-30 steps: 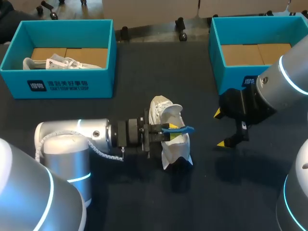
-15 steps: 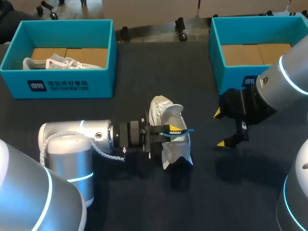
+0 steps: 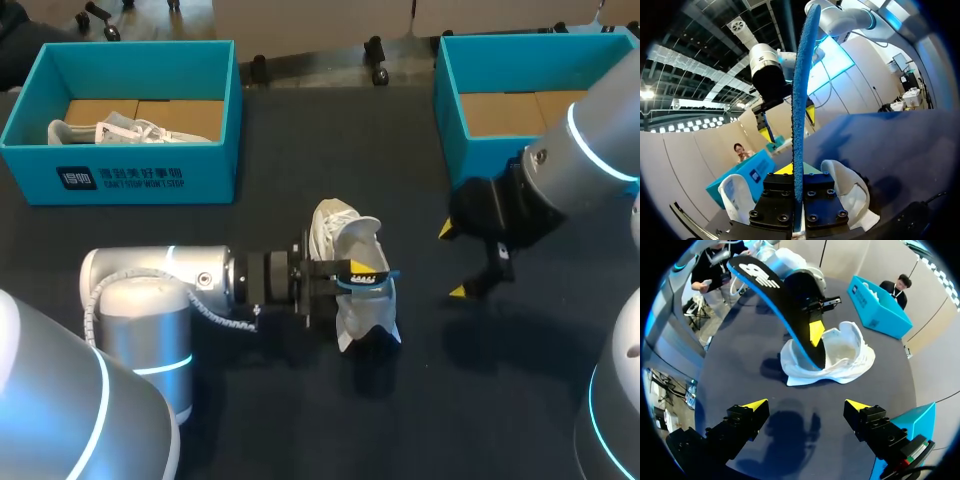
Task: Take the shoe out of the shoebox, open the shoe tongue, remove and reinsert the insole, then place the shoe into the shoebox
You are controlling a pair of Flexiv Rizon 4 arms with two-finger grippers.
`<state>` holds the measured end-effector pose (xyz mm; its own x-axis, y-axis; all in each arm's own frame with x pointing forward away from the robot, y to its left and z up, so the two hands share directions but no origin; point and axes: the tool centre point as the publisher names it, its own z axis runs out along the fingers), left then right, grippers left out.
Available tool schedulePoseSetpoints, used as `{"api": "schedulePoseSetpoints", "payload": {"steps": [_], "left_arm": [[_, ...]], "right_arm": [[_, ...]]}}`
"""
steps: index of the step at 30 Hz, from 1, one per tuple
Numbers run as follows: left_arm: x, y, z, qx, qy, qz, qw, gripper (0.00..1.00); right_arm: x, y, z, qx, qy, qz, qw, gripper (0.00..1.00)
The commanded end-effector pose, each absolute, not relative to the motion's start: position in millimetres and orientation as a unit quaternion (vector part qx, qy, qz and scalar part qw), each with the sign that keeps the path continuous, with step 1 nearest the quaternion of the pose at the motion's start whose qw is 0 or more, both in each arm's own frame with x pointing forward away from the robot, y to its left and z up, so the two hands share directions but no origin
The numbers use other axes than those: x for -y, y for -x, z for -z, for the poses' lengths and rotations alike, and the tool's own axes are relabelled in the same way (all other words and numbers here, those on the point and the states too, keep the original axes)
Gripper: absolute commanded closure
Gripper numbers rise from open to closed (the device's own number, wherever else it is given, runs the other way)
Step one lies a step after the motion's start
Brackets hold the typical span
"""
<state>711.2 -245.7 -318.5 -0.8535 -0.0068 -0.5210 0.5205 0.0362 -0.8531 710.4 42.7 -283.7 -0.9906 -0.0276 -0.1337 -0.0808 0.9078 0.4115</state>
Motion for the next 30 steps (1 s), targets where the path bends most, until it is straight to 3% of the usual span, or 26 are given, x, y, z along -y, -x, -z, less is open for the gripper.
{"api": "schedulePoseSetpoints", "payload": {"steps": [1, 30], "left_arm": [[244.3, -711.2, 321.7, -0.695, -0.188, 0.666, 0.195, 1.00], [240.4, -726.1, 344.0, -0.710, -0.197, 0.637, 0.227, 1.00]], "right_arm": [[-50.9, -722.8, 286.4, -0.976, 0.034, -0.208, 0.053, 0.00], [-68.5, -733.8, 290.8, -0.975, 0.052, -0.213, 0.046, 0.00]]}}
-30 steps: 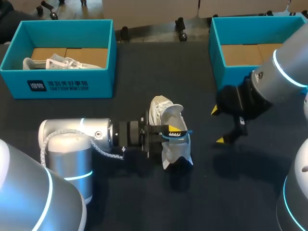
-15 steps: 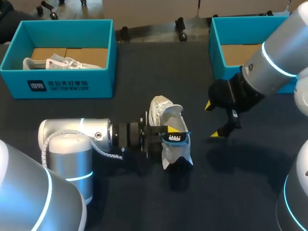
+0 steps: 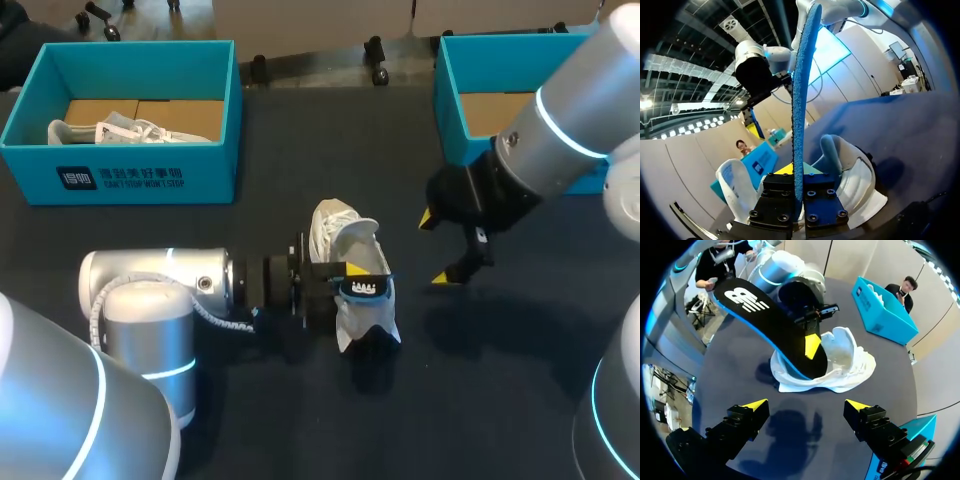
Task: Take the shoe out of the shoebox, open the shoe tongue, remove and reinsert the insole, then place the shoe into the shoebox
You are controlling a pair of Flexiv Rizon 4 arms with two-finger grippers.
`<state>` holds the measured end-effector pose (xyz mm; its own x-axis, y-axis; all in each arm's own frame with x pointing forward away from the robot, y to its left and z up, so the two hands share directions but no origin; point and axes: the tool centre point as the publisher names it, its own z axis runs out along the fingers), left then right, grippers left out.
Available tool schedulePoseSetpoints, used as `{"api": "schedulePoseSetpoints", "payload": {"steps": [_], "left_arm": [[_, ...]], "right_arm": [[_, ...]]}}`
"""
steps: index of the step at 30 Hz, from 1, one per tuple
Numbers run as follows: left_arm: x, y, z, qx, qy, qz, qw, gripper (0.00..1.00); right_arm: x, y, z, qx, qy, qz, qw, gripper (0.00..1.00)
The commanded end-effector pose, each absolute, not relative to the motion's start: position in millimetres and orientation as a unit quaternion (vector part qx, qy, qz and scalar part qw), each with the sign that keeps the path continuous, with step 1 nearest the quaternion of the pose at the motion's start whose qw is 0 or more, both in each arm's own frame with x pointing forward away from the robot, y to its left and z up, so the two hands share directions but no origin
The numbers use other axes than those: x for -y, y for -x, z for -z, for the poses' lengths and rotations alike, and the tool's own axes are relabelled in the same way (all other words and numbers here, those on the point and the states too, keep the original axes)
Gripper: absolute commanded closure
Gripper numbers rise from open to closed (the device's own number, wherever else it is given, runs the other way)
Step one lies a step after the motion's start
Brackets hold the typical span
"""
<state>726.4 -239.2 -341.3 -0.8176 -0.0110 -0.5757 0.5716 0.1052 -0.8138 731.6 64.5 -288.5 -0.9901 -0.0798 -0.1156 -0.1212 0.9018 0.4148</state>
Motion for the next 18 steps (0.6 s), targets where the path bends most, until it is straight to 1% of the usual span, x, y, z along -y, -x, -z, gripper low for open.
{"api": "schedulePoseSetpoints", "payload": {"steps": [1, 6, 7, 8, 9, 12, 16, 18], "left_arm": [[240.1, -725.8, 344.1, -0.710, -0.197, 0.637, 0.226, 1.00], [239.6, -724.6, 341.9, -0.710, -0.197, 0.637, 0.225, 1.00], [239.6, -724.5, 340.9, -0.710, -0.197, 0.637, 0.225, 0.97], [239.8, -724.1, 339.9, -0.710, -0.197, 0.638, 0.225, 0.75], [240.2, -723.6, 338.3, -0.709, -0.198, 0.639, 0.224, 0.59], [241.0, -721.2, 332.7, -0.705, -0.198, 0.644, 0.223, 0.54], [240.5, -719.2, 327.1, -0.701, -0.195, 0.649, 0.223, 0.51], [239.0, -718.2, 324.3, -0.699, -0.193, 0.652, 0.223, 0.53]], "right_arm": [[-68.5, -733.8, 290.8, -0.975, 0.052, -0.213, 0.046, 0.00], [-68.5, -733.8, 290.8, -0.975, 0.052, -0.213, 0.046, 0.00], [-68.5, -733.8, 290.8, -0.975, 0.052, -0.213, 0.046, 0.00], [-68.5, -733.8, 290.8, -0.975, 0.052, -0.213, 0.046, 0.00], [-68.5, -733.8, 290.8, -0.975, 0.052, -0.213, 0.046, 0.00], [-68.5, -733.8, 290.8, -0.975, 0.052, -0.213, 0.046, 0.00], [-68.5, -733.8, 290.8, -0.975, 0.052, -0.213, 0.046, 0.00], [-68.5, -733.8, 290.8, -0.975, 0.052, -0.213, 0.046, 0.00]]}}
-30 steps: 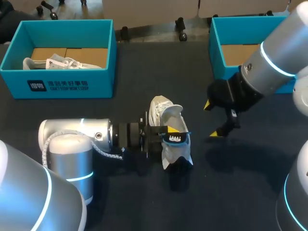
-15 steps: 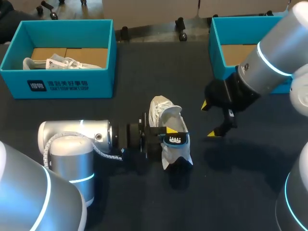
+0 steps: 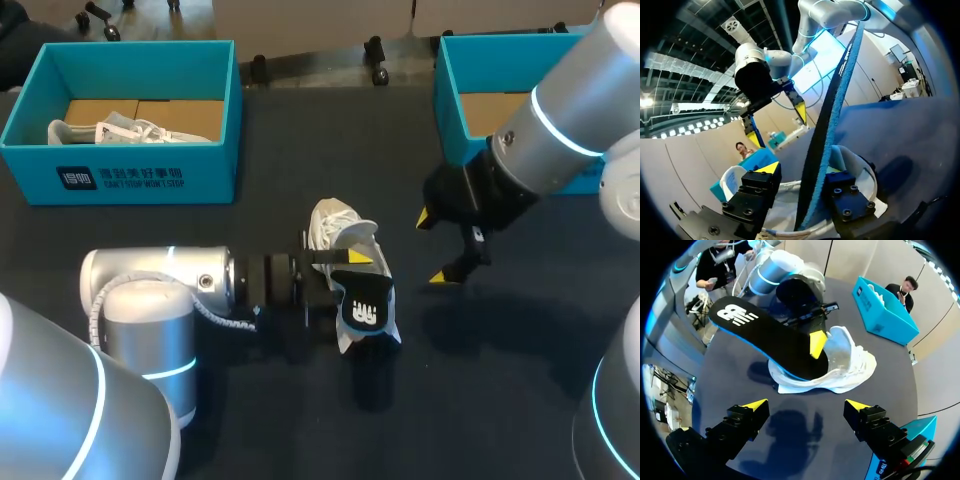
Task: Take the shoe out of the shoebox, open the shoe tongue, remove and reinsert the insole, then place the shoe into the shoebox
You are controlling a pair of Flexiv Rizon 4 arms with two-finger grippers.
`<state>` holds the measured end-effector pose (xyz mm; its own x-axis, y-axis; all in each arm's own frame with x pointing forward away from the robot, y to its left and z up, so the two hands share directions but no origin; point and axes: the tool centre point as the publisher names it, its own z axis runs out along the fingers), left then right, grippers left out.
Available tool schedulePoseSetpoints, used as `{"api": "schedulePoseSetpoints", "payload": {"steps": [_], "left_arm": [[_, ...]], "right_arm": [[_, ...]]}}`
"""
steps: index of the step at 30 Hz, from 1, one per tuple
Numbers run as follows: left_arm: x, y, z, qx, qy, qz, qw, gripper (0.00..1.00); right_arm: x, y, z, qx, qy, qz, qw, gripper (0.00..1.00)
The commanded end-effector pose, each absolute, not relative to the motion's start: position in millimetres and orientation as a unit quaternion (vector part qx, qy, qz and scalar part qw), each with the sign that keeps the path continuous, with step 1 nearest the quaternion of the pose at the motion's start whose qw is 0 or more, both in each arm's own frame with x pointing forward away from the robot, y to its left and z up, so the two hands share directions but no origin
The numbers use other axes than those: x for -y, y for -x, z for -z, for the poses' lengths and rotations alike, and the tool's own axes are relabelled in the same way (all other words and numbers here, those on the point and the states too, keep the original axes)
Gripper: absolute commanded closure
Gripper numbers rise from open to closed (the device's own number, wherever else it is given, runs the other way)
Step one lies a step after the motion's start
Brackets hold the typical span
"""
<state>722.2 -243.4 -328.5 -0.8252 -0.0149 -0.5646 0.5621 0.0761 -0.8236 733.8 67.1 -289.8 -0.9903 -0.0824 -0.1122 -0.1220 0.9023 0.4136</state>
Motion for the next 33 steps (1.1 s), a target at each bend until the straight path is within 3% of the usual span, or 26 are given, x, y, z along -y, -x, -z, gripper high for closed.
{"api": "schedulePoseSetpoints", "payload": {"steps": [1, 6, 8, 33], "left_arm": [[238.1, -717.6, 322.4, -0.698, -0.191, 0.653, 0.223, 0.53], [234.3, -714.2, 317.2, -0.697, -0.186, 0.656, 0.221, 0.65], [233.7, -712.7, 319.0, -0.699, -0.187, 0.656, 0.217, 1.00], [235.0, -737.4, 344.8, -0.716, -0.199, 0.626, 0.234, 1.00]], "right_arm": [[-68.5, -733.8, 290.8, -0.975, 0.052, -0.213, 0.046, 0.00], [-68.5, -733.8, 290.8, -0.975, 0.052, -0.213, 0.046, 0.00], [-68.5, -733.8, 290.8, -0.975, 0.052, -0.213, 0.046, 0.00], [-68.5, -733.8, 290.8, -0.975, 0.052, -0.213, 0.046, 0.00]]}}
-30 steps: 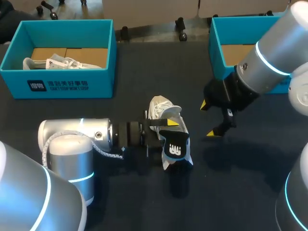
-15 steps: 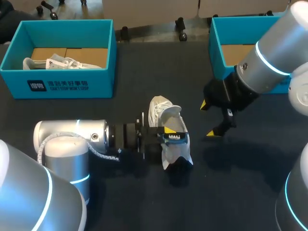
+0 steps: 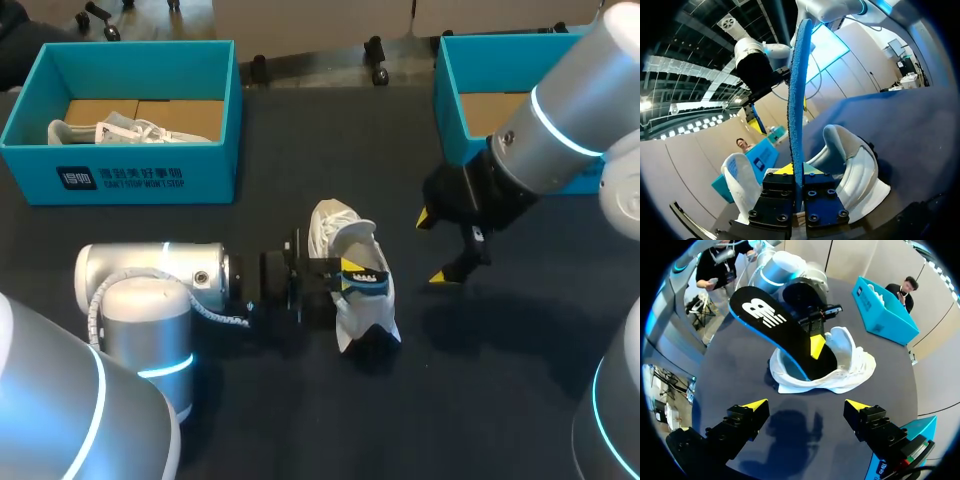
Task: Take the shoe out of the shoebox, open the shoe tongue, remove and reinsert the insole, then place the shoe into the shoebox
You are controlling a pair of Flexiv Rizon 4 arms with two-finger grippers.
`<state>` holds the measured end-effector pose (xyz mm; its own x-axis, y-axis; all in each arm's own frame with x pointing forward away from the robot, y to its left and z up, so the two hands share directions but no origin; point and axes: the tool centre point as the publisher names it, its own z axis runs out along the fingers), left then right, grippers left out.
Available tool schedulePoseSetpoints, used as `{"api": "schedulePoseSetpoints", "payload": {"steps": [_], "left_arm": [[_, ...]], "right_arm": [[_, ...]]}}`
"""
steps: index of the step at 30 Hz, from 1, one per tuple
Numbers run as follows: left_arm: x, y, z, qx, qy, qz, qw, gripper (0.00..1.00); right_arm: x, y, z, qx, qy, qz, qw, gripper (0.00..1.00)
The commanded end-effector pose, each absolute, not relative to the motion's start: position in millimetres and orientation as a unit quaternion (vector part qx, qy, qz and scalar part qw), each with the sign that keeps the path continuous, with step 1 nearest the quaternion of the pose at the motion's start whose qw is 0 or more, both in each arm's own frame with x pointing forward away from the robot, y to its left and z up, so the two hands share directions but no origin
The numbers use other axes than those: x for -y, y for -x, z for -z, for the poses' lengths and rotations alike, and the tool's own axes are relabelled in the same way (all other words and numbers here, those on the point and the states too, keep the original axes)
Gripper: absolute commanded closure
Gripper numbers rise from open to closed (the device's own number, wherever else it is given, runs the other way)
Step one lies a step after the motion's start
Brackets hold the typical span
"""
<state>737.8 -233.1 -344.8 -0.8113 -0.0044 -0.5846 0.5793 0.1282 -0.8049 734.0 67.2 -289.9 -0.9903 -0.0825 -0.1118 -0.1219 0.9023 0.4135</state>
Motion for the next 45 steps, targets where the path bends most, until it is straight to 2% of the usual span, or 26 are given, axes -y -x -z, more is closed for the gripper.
{"api": "schedulePoseSetpoints", "payload": {"steps": [1, 2, 5, 11, 14, 15, 16, 17, 37, 45], "left_arm": [[234.1, -736.3, 343.2, -0.717, -0.198, 0.626, 0.234, 1.00], [232.9, -734.4, 340.8, -0.718, -0.198, 0.625, 0.233, 0.73], [230.4, -729.5, 332.7, -0.716, -0.196, 0.630, 0.228, 0.65], [230.9, -715.2, 318.5, -0.710, -0.193, 0.642, 0.217, 0.59], [232.2, -710.9, 316.1, -0.708, -0.200, 0.642, 0.217, 0.67], [232.7, -710.2, 316.1, -0.709, -0.203, 0.641, 0.215, 0.77], [233.1, -709.7, 316.4, -0.709, -0.204, 0.640, 0.216, 0.98], [233.7, -709.4, 317.4, -0.710, -0.205, 0.638, 0.216, 1.00], [236.2, -727.5, 338.4, -0.716, -0.238, 0.597, 0.270, 1.00], [232.9, -734.7, 339.6, -0.726, -0.226, 0.591, 0.270, 1.00]], "right_arm": [[-68.5, -733.8, 290.8, -0.975, 0.052, -0.213, 0.046, 0.00], [-68.5, -733.8, 290.8, -0.975, 0.052, -0.213, 0.046, 0.00], [-68.5, -733.8, 290.8, -0.975, 0.052, -0.213, 0.046, 0.00], [-68.5, -733.8, 290.8, -0.975, 0.052, -0.213, 0.046, 0.00], [-68.5, -733.8, 290.8, -0.975, 0.052, -0.213, 0.046, 0.00], [-68.5, -733.8, 290.8, -0.975, 0.052, -0.213, 0.046, 0.00], [-68.5, -733.8, 290.8, -0.975, 0.052, -0.213, 0.046, 0.00], [-68.5, -733.8, 290.8, -0.975, 0.052, -0.213, 0.046, 0.00], [-68.5, -733.8, 290.8, -0.975, 0.052, -0.213, 0.046, 0.00], [-68.5, -733.8, 290.8, -0.975, 0.052, -0.213, 0.046, 0.00]]}}
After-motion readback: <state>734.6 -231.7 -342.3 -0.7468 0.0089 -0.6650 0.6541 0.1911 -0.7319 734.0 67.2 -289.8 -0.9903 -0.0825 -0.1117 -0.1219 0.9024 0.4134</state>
